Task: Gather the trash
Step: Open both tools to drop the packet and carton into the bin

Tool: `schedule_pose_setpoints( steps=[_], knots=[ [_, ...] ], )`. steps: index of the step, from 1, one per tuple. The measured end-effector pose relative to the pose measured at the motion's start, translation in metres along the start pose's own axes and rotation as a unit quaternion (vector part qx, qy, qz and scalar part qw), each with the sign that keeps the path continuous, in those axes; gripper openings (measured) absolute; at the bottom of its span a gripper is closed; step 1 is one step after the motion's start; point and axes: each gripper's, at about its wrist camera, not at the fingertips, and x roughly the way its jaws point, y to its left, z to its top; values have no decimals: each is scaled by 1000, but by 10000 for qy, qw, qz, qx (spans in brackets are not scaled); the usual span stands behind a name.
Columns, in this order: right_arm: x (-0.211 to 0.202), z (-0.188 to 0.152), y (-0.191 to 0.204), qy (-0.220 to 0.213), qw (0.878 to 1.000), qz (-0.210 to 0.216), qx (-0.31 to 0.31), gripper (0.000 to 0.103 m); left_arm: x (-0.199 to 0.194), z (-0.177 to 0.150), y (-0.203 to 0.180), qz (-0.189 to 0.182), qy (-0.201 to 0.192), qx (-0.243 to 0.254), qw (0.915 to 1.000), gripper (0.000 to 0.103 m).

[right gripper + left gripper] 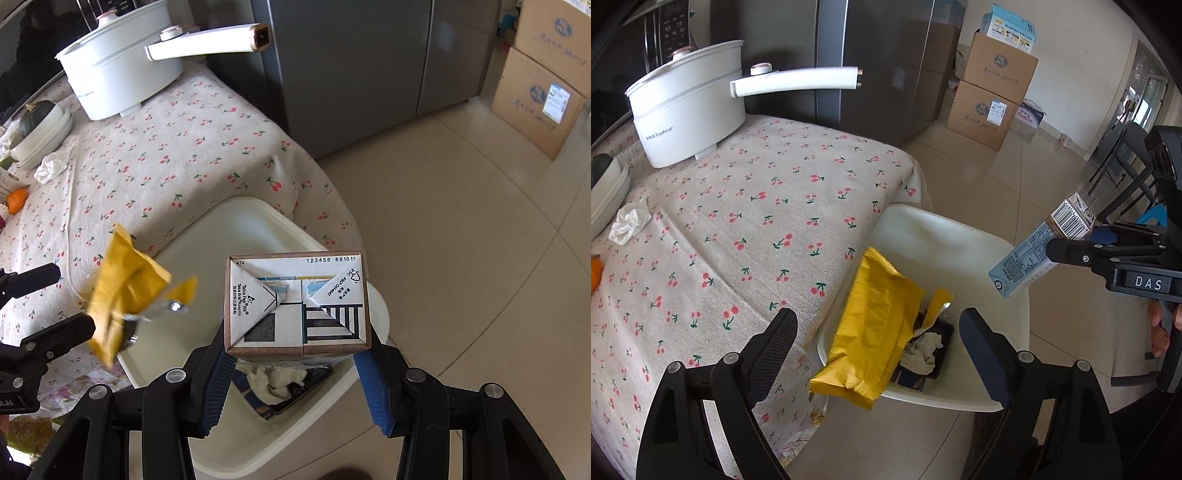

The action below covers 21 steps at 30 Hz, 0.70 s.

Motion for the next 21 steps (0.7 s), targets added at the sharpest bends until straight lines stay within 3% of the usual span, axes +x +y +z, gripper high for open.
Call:
schedule_pose_setpoints(
  steps=[11, 12, 13, 15, 21],
  knots=[
    [4, 3, 5, 18, 10000, 50, 19, 55, -4, -6, 23, 258, 136, -186, 9994, 94],
    [4, 3, 5, 33, 10000, 46, 26, 62, -4, -7, 25, 279, 137, -213, 9993, 95],
    [5, 3, 6, 74, 10000, 35, 20, 81, -5, -7, 27, 295, 138, -237, 9992, 95],
    [6, 3, 9, 110, 9999, -19, -38, 101, -6, -7, 31, 312, 142, -290, 9990, 95],
    [6, 1, 19, 111, 9992, -176, -338, 101, -10, -8, 41, 373, 152, -420, 9983, 95]
  ],
)
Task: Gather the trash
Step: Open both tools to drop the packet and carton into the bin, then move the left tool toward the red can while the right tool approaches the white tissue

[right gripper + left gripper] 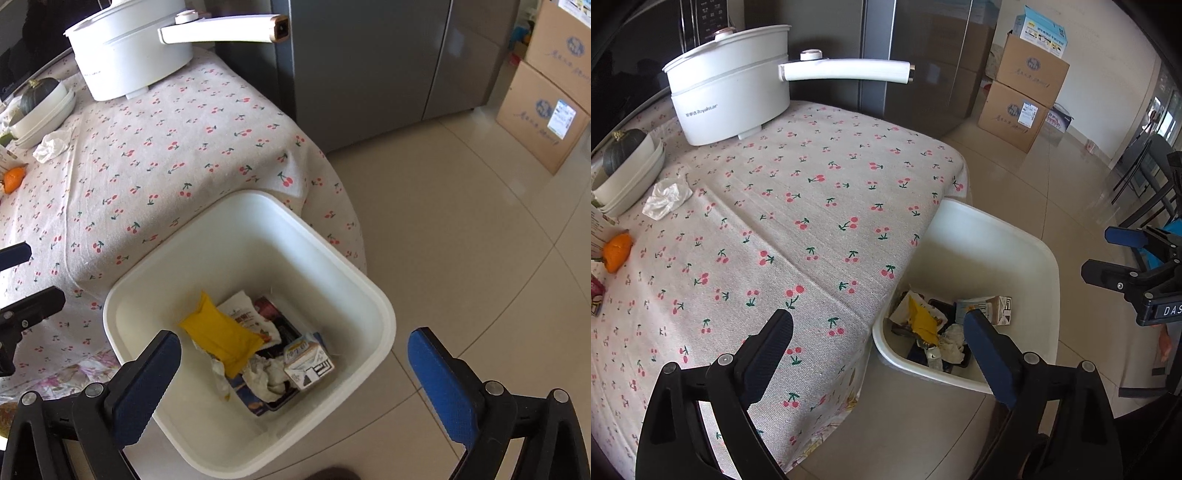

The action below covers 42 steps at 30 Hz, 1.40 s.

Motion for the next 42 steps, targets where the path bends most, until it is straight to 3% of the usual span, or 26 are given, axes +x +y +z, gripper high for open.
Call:
schedule_pose_setpoints(
  steps=[13, 27, 35, 42],
  knots=[
    [0, 8, 14, -5, 9999, 2, -110, 102, -19, -8, 33, 284, -39, -234, 9993, 95],
    [1, 30, 74, -95, 9988, 166, -451, 102, -63, -30, 103, 802, -256, -847, 9928, 103],
    [4, 47, 121, -188, 9978, 287, -563, 102, -92, -45, 151, 1210, -408, -1241, 9840, 103],
    [11, 61, 163, -274, 9969, 481, -567, 103, -114, -59, 201, 1544, -541, -1766, 9706, 103]
  ],
)
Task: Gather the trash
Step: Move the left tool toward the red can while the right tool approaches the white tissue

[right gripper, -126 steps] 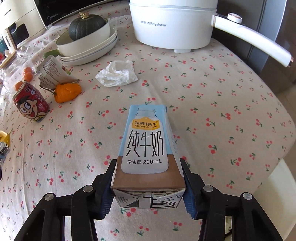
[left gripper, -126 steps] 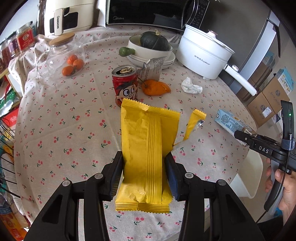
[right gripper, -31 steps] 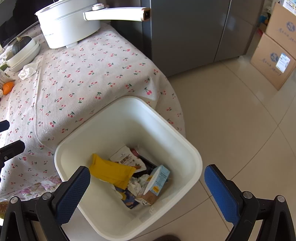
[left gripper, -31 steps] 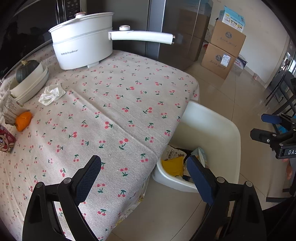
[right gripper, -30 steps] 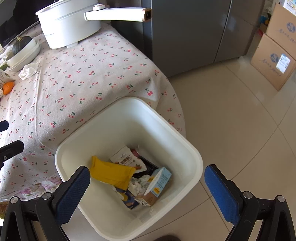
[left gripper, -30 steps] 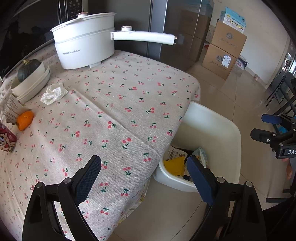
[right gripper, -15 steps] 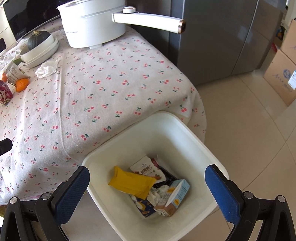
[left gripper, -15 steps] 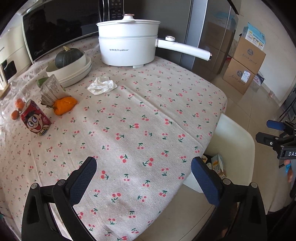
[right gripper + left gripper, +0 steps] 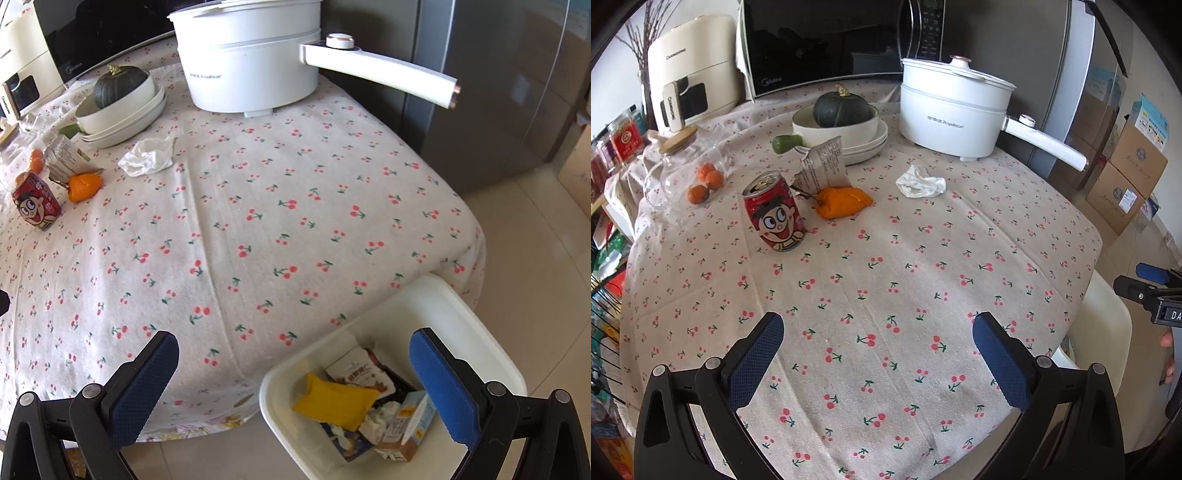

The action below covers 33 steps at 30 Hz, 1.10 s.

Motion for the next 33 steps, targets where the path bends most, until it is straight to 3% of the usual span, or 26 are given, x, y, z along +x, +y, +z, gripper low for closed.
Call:
schedule_pose_setpoints(
  steps=[6, 10, 15, 22, 33],
  knots=[
    [16, 19, 35, -47, 9999, 95, -100, 103, 5, 7, 45, 416, -100, -344, 9985, 103],
    [30, 37, 49, -7, 9995, 298, 57, 103, 18, 13, 78, 346, -174, -789, 9961, 103],
    [51, 61, 72, 2, 9994, 319, -159, 103, 47, 27, 100, 385, -40, -860, 9955, 103],
    [92, 89, 98, 64, 9979, 606, -236, 103, 83, 43, 125, 173, -73, -1451, 9892, 103],
    [157, 125, 130, -44, 9959, 880, -211, 103, 121, 62, 108, 81, -447, -911, 9948, 91]
  ],
)
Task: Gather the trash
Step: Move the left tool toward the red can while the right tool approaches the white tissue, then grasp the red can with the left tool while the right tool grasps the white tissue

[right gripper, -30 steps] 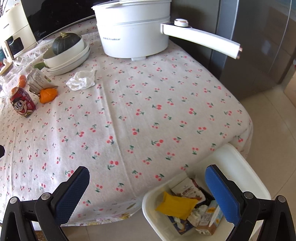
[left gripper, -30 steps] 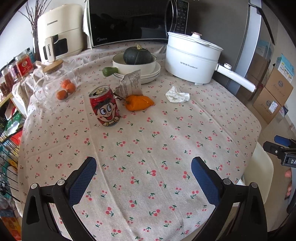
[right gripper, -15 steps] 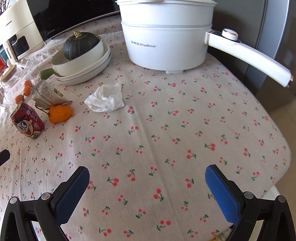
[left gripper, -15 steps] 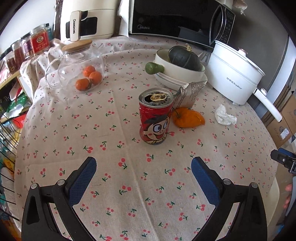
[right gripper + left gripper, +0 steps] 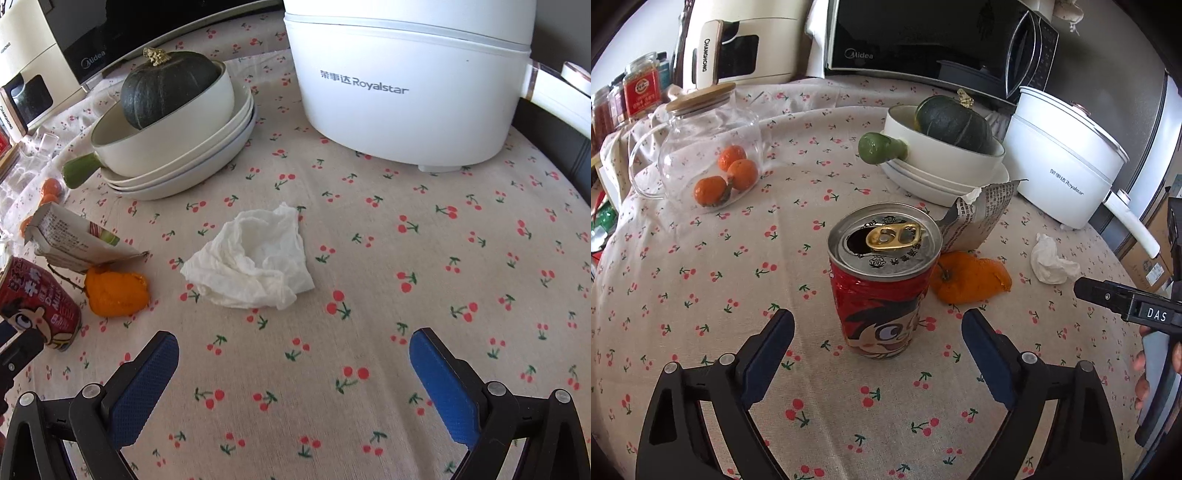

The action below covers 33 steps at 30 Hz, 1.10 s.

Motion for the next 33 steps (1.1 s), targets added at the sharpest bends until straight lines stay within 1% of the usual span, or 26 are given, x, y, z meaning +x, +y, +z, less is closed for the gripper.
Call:
schedule_pose_setpoints(
  steps=[4, 8, 12, 14, 16, 17, 19, 21, 25, 33],
  knots=[
    [18, 8, 11, -105, 9998, 124, -104, 103, 8, 2, 2, -120, -106, -48, 9999, 80],
    [35, 14, 19, -120, 9998, 153, -105, 102, 12, 3, 6, -172, -213, -52, 9996, 72],
    [43, 18, 21, -274, 9995, 129, -52, 102, 13, 4, 10, -276, -217, -132, 9993, 55],
    [44, 19, 21, -320, 9994, 69, -62, 98, 12, 4, 10, -285, -228, -117, 9993, 51],
    [42, 20, 21, -343, 9994, 4, -92, 81, 10, 4, 7, -325, -205, -84, 9992, 42],
    [40, 20, 20, -349, 9994, 31, -81, 76, 8, 4, 5, -340, -181, -62, 9992, 40],
    [35, 19, 18, -315, 9994, 119, -74, 57, 4, 4, 0, -327, -143, 15, 9994, 37],
    [29, 17, 16, -294, 9995, 84, -122, 50, -1, 3, -4, -337, -89, 84, 9994, 35],
    [10, 9, 9, -295, 9994, 123, -134, 42, -14, 0, -11, -328, 17, 189, 9993, 32],
    [-29, -17, -7, -266, 9996, 80, -112, 38, -46, -17, -19, -439, 230, 195, 9986, 32]
  ],
)
